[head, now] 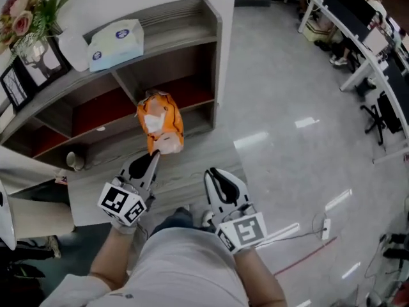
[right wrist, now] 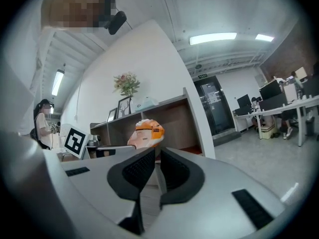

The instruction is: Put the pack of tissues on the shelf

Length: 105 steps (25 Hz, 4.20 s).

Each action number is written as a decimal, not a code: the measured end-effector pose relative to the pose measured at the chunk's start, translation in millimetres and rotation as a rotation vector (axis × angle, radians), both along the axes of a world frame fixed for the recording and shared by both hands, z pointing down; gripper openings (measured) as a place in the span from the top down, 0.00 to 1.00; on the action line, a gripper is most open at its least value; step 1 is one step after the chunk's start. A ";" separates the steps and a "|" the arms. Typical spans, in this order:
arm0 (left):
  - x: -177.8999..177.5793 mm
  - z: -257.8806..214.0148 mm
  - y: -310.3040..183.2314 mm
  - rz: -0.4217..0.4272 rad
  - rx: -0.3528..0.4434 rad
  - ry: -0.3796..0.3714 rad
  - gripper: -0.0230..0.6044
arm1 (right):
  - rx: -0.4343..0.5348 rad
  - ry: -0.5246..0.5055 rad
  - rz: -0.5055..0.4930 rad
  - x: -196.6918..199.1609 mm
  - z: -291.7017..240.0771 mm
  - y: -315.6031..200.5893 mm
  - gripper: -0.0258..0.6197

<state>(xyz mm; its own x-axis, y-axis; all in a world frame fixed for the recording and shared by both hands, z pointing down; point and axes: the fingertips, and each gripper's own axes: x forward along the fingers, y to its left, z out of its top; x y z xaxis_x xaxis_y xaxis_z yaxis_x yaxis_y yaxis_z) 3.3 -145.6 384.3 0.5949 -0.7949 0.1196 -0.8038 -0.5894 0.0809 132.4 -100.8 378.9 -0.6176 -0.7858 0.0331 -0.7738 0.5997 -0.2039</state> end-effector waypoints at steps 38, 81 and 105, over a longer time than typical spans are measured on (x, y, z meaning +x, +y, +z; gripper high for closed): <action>47.6 114.3 -170.2 0.066 -0.161 -0.029 0.82 | -0.109 0.040 0.540 36.7 27.7 43.4 0.89; -92.2 18.6 -24.6 -0.062 -0.104 0.039 0.93 | -0.032 -0.004 -0.069 -99.2 13.5 -30.1 0.89; -120.3 26.2 24.5 -0.148 -0.157 0.097 0.94 | -0.031 0.025 -0.258 -163.0 19.2 -29.1 0.89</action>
